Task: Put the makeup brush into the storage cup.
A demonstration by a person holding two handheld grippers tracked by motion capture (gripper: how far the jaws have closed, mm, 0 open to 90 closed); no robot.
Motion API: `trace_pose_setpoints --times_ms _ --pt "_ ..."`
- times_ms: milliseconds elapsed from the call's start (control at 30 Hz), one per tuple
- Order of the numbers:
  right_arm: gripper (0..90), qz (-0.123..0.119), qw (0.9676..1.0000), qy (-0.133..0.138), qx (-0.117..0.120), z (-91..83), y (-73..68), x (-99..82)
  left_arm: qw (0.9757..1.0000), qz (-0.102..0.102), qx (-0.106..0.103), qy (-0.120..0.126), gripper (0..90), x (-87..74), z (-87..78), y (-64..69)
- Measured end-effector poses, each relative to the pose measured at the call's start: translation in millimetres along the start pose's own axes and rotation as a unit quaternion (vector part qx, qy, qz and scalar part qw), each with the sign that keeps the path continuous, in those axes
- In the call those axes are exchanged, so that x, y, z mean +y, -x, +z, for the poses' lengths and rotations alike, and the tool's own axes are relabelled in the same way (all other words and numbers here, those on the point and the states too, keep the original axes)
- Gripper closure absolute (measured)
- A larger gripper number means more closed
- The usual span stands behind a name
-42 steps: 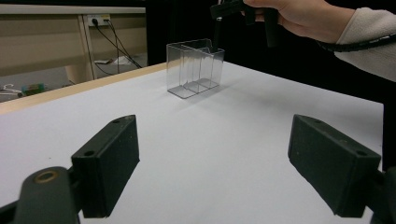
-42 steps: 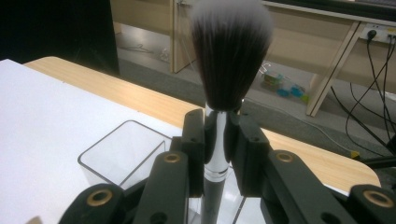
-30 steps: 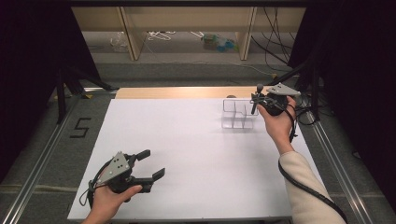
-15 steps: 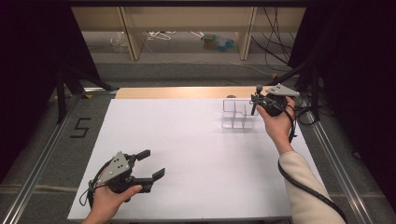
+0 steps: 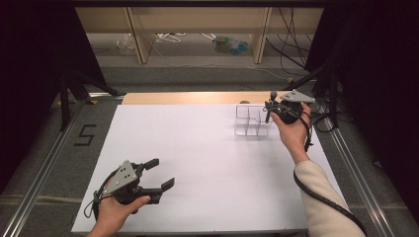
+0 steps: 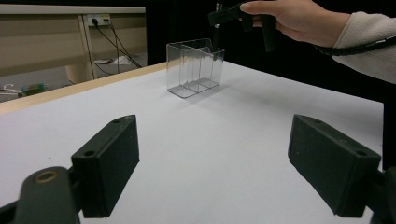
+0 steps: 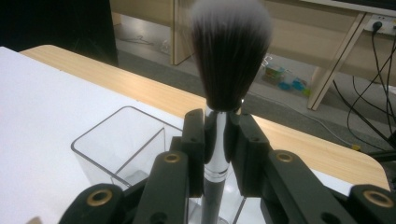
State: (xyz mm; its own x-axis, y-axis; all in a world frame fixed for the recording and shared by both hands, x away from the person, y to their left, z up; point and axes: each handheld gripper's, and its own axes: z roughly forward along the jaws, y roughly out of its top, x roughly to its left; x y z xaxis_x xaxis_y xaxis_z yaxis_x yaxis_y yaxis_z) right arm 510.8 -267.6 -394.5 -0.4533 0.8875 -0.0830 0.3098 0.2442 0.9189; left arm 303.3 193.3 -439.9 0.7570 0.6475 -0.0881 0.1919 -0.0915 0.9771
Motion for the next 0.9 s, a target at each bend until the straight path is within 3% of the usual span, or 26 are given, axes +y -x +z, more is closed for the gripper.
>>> trace_pose_setpoints --times_ms 533,900 --pt "77.0 0.007 0.9999 -0.007 0.002 1.8 0.4 -2.9 1.0000 -0.001 0.000 -0.001 16.3 -0.2 0.0 0.3" --pt "77.0 -0.001 0.9999 -0.012 -0.003 4.1 0.9 -5.9 1.0000 0.000 0.000 -0.001 16.4 -0.2 0.1 0.2"
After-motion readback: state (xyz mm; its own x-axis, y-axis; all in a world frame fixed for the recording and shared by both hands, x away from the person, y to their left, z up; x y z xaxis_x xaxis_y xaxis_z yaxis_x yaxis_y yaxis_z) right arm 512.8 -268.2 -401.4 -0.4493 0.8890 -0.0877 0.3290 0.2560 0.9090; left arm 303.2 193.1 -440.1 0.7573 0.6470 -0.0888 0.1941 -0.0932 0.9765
